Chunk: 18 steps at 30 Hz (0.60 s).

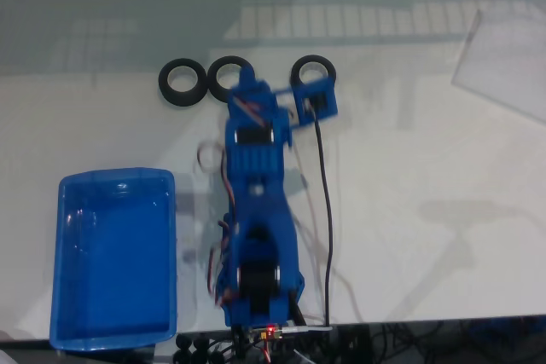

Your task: Grasp all tape and put them in the bin.

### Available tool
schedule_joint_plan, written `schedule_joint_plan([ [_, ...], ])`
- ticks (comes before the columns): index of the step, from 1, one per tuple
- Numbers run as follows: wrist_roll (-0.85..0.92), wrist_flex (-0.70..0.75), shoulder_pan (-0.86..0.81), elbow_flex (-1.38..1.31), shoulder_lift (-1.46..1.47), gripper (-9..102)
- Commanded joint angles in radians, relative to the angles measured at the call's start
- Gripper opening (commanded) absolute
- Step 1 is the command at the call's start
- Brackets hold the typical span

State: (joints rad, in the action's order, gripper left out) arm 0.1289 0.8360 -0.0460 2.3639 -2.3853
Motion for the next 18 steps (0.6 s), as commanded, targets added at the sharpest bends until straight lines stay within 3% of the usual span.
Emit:
schedule_joint_plan([
  [1, 0.048, 0.066, 0.023, -0.316, 0.288, 29],
  [7, 0.161, 0.242, 0.067, -0.575, 0.612, 29],
  [18, 0.179, 0.298, 0.063, -0.821, 0.946, 29],
])
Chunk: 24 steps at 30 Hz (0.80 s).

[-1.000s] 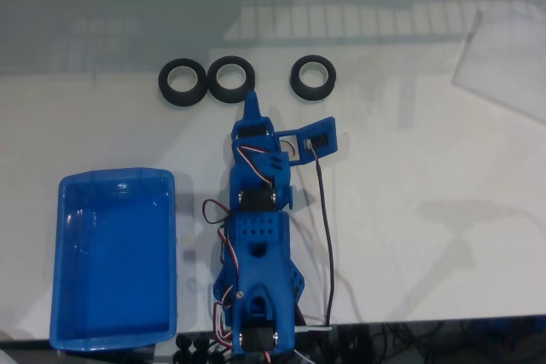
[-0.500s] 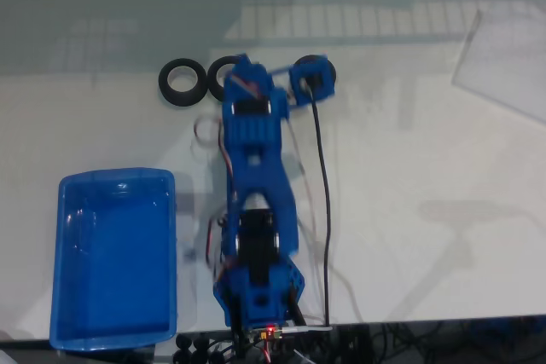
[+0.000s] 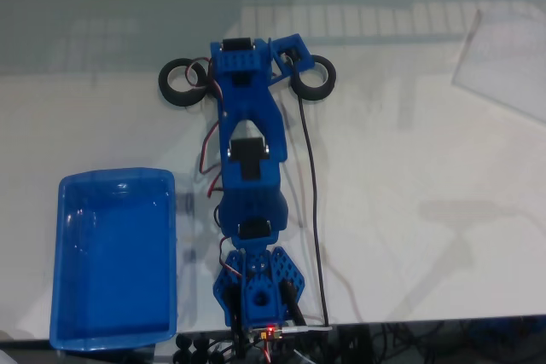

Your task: Grasp all tape and put them in the bin.

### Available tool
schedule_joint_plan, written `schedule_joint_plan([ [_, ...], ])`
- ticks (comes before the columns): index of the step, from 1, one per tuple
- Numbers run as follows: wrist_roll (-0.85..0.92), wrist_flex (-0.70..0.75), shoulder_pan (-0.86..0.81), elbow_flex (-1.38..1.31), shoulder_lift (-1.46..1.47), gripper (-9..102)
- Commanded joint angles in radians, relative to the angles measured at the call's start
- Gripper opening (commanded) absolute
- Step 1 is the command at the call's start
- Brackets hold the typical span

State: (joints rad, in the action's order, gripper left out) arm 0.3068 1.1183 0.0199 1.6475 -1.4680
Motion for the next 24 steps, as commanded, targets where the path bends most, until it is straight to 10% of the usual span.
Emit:
schedule_joint_plan([
  [1, -0.002, 0.018, -0.003, -0.121, 0.051, 29],
  [16, -0.002, 0.11, 0.008, -0.354, 0.313, 26],
  [24, 0.003, 0.1, 0.009, -0.367, 0.348, 0],
])
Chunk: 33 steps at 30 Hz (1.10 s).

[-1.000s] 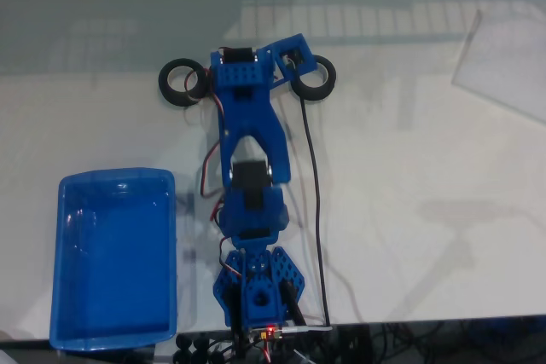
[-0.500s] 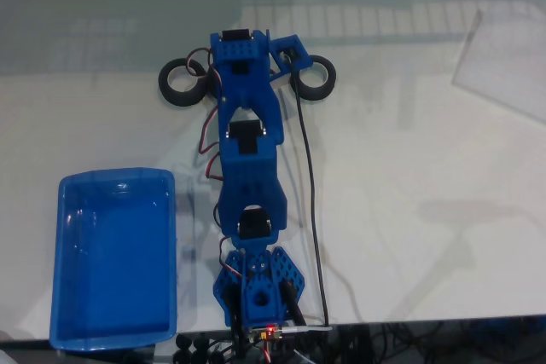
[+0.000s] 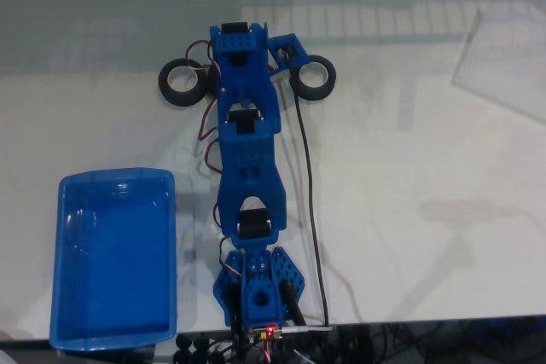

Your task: Grasp all tape and put them in the bin.

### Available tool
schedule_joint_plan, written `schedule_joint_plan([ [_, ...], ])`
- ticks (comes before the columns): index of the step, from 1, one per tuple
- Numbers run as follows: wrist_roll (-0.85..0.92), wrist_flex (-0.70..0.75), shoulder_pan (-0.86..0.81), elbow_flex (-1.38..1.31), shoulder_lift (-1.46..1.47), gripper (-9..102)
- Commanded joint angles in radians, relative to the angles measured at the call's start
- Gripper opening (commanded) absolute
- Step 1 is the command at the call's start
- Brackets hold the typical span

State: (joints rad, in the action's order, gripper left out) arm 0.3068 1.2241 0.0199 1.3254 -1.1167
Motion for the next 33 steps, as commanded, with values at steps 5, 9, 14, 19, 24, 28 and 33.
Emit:
schedule_joint_plan([
  [5, -0.006, -0.011, 0.006, -0.044, -0.014, 0],
  [9, -0.032, -0.041, -0.008, -0.044, -0.054, 0],
  [14, -0.118, -0.11, -0.052, -0.044, -0.179, 0],
  [19, -0.187, -0.127, -0.052, -0.041, -0.382, 0],
  [24, -0.167, -0.057, 0.038, -0.032, -0.6, 0],
  [28, -0.126, 0.071, 0.167, -0.032, -0.742, 0],
  [33, -0.089, 0.267, 0.396, -0.018, -0.871, 0],
])
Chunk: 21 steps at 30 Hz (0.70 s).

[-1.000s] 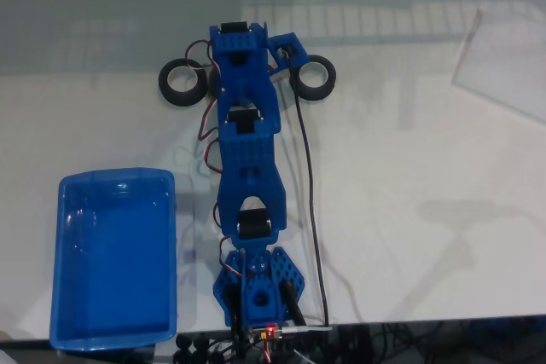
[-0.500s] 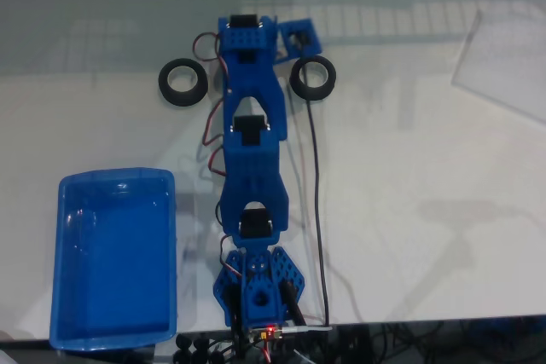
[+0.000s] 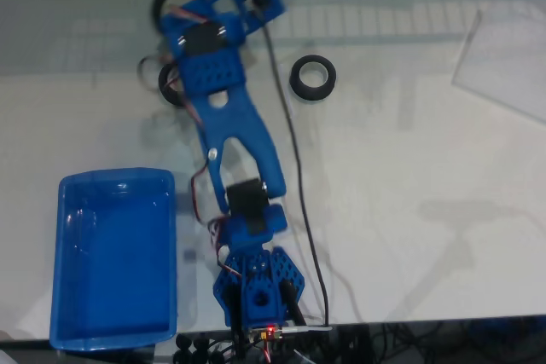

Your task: Grasp all tape and put them in the bin.

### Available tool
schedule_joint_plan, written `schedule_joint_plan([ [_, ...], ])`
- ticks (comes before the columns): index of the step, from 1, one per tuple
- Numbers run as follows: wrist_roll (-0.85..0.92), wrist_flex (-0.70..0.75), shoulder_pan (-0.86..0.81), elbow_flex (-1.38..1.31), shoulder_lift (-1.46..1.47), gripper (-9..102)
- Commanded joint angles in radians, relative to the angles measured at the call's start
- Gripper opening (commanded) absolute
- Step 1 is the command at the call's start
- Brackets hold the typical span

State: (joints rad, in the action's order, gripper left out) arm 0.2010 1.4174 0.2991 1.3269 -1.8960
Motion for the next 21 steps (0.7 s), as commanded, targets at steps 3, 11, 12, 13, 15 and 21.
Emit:
schedule_joint_plan([
  [3, 0.005, 0.109, 0.275, 0.044, -0.163, 0],
  [11, -0.06, 0.14, 0.678, 0.273, -0.291, 0],
  [12, -0.071, 0.133, 0.726, 0.313, -0.31, 0],
  [13, -0.081, 0.133, 0.772, 0.347, -0.322, 0],
  [15, -0.103, 0.126, 0.848, 0.408, -0.341, 0],
  [21, -0.13, 0.031, 0.963, 0.629, -0.41, 0],
])
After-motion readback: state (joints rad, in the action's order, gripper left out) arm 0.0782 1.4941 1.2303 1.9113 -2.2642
